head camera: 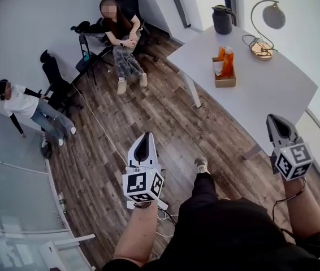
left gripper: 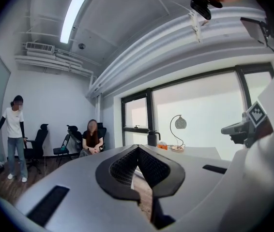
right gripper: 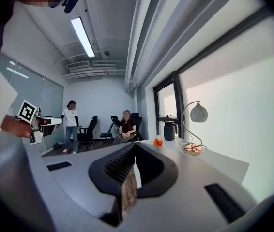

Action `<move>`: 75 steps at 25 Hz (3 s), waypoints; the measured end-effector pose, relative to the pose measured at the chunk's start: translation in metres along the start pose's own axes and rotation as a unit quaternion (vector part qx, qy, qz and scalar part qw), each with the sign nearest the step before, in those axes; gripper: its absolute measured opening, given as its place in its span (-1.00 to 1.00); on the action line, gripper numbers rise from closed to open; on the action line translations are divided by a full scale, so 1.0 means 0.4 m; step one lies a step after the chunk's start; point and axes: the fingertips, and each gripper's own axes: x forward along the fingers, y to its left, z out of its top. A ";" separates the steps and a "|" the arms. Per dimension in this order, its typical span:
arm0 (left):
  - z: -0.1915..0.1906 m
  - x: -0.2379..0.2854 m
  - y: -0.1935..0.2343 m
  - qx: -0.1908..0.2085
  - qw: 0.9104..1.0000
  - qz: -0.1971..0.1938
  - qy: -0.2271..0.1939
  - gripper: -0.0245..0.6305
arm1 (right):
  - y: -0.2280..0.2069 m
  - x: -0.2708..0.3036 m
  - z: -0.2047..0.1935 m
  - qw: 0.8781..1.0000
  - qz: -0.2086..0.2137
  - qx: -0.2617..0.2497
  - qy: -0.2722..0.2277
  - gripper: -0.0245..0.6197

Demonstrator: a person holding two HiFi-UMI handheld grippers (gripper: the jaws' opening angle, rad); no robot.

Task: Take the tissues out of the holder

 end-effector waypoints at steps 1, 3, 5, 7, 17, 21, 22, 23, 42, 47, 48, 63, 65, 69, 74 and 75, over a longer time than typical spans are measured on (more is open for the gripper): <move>0.002 0.032 0.005 -0.007 1.000 -0.006 -0.003 -0.91 | -0.006 0.017 0.003 1.000 -0.006 -0.006 0.002 -0.91; 0.008 0.096 0.012 -0.011 1.000 -0.020 -0.008 -0.91 | -0.012 0.056 0.015 1.000 -0.014 -0.013 0.005 -0.91; 0.014 0.167 0.019 -0.009 0.999 -0.036 -0.010 -0.91 | -0.021 0.102 0.031 1.000 -0.020 -0.015 0.008 -0.91; 0.018 0.243 0.032 -0.011 0.999 -0.049 -0.009 -0.91 | -0.034 0.151 0.052 0.999 -0.028 -0.017 0.008 -0.91; 0.110 0.567 0.141 0.004 0.994 -0.110 -0.011 -0.91 | -0.073 0.405 0.157 0.997 -0.074 0.000 0.002 -0.91; 0.137 0.711 0.173 0.019 0.990 -0.142 -0.014 -0.91 | -0.102 0.523 0.177 0.995 -0.095 0.010 0.000 -0.91; 0.141 0.745 0.183 0.023 0.988 -0.149 -0.016 -0.91 | -0.103 0.550 0.179 0.995 -0.099 0.010 0.001 -0.91; 0.145 0.779 0.193 0.026 0.987 -0.155 -0.017 -0.91 | -0.103 0.574 0.182 0.995 -0.102 0.010 0.001 -0.91; 0.129 1.016 0.178 0.012 0.976 -0.218 -0.009 -0.91 | -0.171 0.731 0.202 0.987 -0.156 0.027 0.005 -0.91; 0.120 1.077 0.171 0.010 0.976 -0.218 0.003 -0.91 | -0.203 0.777 0.197 0.988 -0.152 0.033 0.014 -0.91; 0.119 1.093 0.166 0.009 0.976 -0.219 0.004 -0.91 | -0.213 0.786 0.192 0.988 -0.152 0.035 0.016 -0.91; 0.112 1.281 0.038 0.030 0.969 -0.242 0.031 -0.91 | -0.342 0.902 0.112 0.988 -0.132 0.067 0.053 -0.91; 0.115 1.299 0.022 0.039 0.969 -0.243 0.033 -0.91 | -0.343 0.916 0.102 0.989 -0.120 0.061 0.059 -0.91; 0.117 1.325 -0.006 0.052 0.968 -0.242 0.040 -0.91 | -0.349 0.935 0.069 0.990 -0.102 0.067 0.071 -0.91; 0.137 1.372 -0.024 0.055 0.969 -0.240 0.040 -0.91 | -0.376 0.962 0.052 0.990 -0.092 0.066 0.081 -0.91; 0.140 1.378 -0.026 0.054 0.969 -0.240 0.038 -0.91 | -0.384 0.966 0.047 0.990 -0.091 0.066 0.084 -0.91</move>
